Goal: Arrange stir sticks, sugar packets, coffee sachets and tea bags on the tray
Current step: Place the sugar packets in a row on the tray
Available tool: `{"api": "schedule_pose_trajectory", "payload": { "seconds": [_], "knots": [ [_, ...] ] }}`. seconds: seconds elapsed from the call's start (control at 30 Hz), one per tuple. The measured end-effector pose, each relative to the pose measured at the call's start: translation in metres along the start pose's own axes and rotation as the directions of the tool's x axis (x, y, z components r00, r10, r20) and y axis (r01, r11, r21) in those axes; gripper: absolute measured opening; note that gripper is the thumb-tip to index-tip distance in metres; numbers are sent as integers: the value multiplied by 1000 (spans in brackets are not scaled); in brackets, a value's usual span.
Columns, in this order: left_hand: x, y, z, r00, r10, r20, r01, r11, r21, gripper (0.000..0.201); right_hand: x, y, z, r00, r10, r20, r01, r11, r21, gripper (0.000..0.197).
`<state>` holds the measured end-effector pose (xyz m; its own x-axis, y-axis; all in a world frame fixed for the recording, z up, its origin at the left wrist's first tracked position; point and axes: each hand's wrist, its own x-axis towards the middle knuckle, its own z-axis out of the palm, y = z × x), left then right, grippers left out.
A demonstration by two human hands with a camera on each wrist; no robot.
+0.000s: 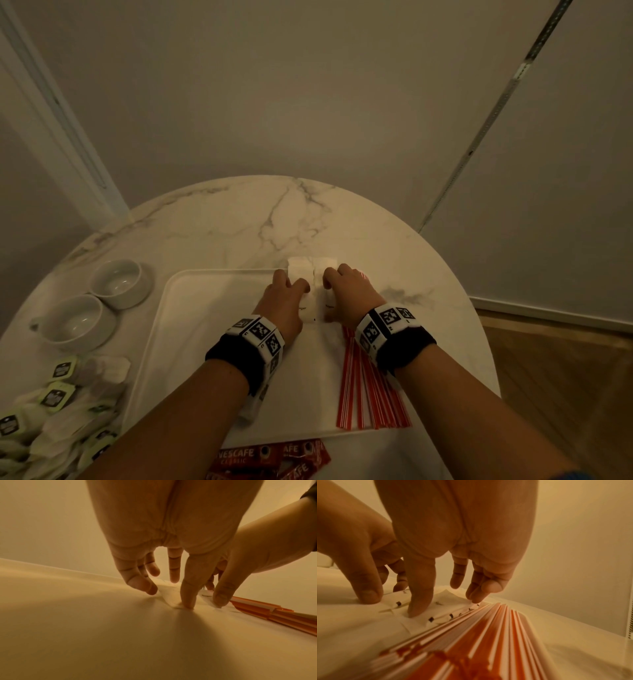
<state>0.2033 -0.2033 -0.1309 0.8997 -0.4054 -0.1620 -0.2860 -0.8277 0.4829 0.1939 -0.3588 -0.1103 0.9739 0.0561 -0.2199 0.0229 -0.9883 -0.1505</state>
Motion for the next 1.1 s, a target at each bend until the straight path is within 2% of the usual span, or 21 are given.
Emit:
{"api": "schedule_pose_trajectory", "payload": {
  "seconds": [0.23,0.4,0.6,0.7,0.8,0.9,1.0,1.1],
  "knots": [
    [0,-1,0,1000,-13,7,13,999,30,48,-2,-1,-3,999,-43,-13,42,997,-72,35],
    [0,-1,1,999,-26,19,25,999,27,48,-2,-1,-4,999,-39,9,40,997,-62,37],
    [-8,5,-10,997,-73,2,73,997,4,55,-8,7,-18,999,-11,-33,14,997,82,37],
    [-23,17,-16,998,-67,7,68,997,-36,43,-24,15,-29,990,81,-116,-58,981,184,26],
    [-44,34,-9,985,-60,164,91,978,-189,29,-52,25,-29,964,224,-145,-176,942,285,12],
    [-59,49,4,923,-68,379,224,895,-386,25,-85,34,-14,936,344,-71,-303,892,335,13],
    [-64,54,19,900,-93,425,260,899,-353,24,-112,37,6,907,422,0,-398,856,331,20],
    [-65,59,27,887,-116,448,310,867,-390,21,-130,36,20,889,457,39,-443,834,328,16]
  ]
}}
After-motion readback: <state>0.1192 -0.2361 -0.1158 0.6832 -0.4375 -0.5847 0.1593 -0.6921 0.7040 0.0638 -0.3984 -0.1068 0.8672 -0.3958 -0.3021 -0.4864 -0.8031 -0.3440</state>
